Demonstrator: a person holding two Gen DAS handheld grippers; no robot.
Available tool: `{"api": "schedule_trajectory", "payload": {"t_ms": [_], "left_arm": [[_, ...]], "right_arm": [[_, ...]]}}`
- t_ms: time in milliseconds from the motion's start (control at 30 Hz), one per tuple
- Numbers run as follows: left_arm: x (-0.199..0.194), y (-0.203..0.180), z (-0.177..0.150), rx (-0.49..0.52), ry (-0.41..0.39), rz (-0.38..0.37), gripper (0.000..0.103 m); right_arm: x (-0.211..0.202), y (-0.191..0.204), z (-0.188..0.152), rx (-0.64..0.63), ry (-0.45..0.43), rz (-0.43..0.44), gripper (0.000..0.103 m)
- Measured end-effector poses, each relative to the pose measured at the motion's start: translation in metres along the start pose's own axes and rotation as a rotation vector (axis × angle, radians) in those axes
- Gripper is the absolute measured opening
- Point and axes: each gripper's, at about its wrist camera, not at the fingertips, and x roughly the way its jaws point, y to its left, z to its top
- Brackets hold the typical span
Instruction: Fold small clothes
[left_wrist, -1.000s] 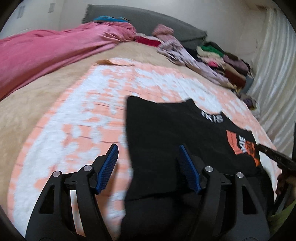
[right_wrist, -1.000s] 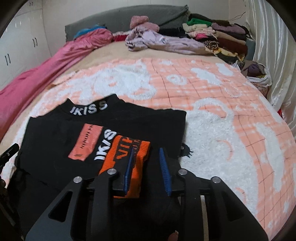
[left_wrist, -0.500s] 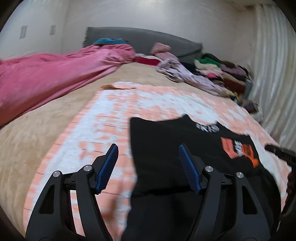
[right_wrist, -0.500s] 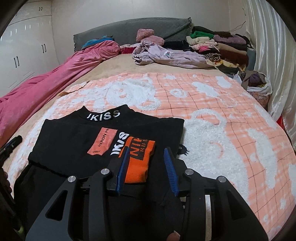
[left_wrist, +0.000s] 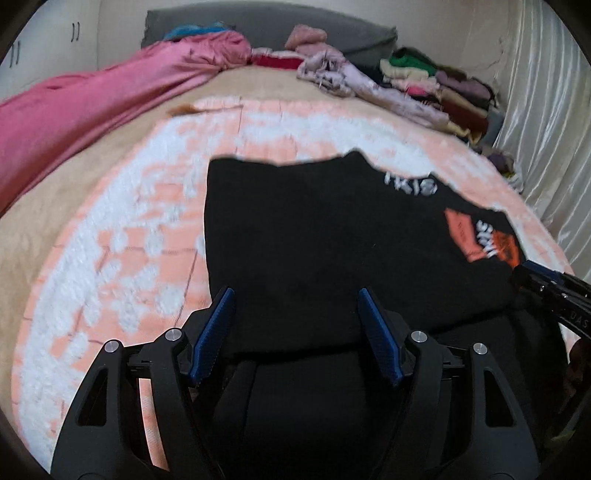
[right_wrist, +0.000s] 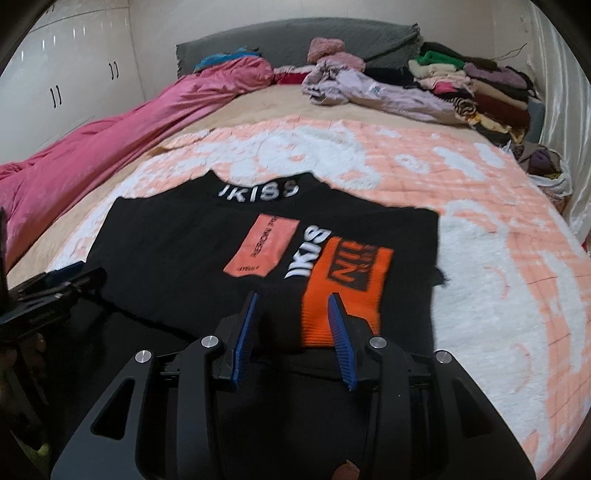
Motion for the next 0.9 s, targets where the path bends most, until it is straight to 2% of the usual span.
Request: {"api": "schedule_trajectory", "payload": {"t_ms": [100, 333, 600, 700, 900], "left_arm": [[0.0, 0.0, -0.003, 0.01, 0.004, 0.001, 0.061], [-0.008, 0.002, -0.007, 0.006, -0.024, -0.002, 0.061], [-0.027, 0.007, -0.005, -0.036, -0.083, -0.011, 0.063], [-0.036, 0.007, -0.004, -0.031, -0.117, 0.011, 0.073], [-0.046, 0.014, -0.006, -0.043, -0.148, 0.054, 0.077]], "right_arm": [[0.016, -0.004, -0.005, 0.014, 0.066, -0.031, 0.037], [0.015, -0.008, -0.007, 0.04, 0.058, -0.009, 0.038], [0.003, -0.007, -0.008, 0.063, 0.039, 0.014, 0.056], [-0.003, -0.009, -0.007, 0.075, 0.027, 0.019, 0.064], [-0.014, -0.012, -0.007, 0.091, 0.001, 0.02, 0.074]]}}
